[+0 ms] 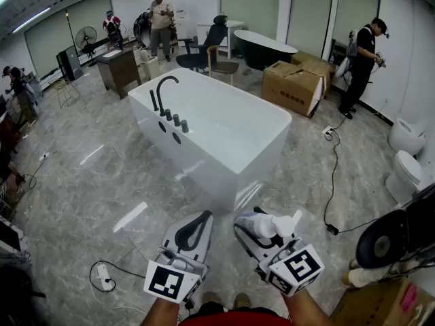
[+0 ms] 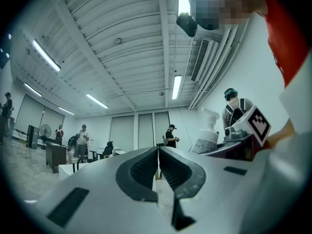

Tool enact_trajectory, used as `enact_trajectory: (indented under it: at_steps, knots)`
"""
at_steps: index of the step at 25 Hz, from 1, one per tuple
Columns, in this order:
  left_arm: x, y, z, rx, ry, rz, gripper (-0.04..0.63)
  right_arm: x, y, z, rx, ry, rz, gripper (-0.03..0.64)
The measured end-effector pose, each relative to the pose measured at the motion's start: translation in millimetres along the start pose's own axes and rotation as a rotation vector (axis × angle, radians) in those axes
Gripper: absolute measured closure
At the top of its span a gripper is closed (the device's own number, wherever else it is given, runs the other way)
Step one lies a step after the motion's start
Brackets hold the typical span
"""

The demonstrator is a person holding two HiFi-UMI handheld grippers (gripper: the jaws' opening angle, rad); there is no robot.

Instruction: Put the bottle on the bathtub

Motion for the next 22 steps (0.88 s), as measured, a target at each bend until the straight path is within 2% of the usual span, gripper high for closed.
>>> enact_trajectory:
  at_steps: [10,22]
  knots:
    - [-3.6,20.4,-5.9,-0.003,0.003,-0.018,0.581,-1.2,8.1,12.8,0.008,0.002,0.021,0.371]
    - [34.4,82.9,-14.7,0.025,-0.009,-0.055,0.581,35.3,13.2,62.0,0.097,0.050,-0.002,0.371]
Point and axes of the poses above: the fingertips, and each gripper's own axes: z forward along the fingers, y to its left, x out of its underside, the point moved 10 cm from there along -z, backward along the fingers, and after that the axes turned 7 degrees about -y, right-handed, at the moved point
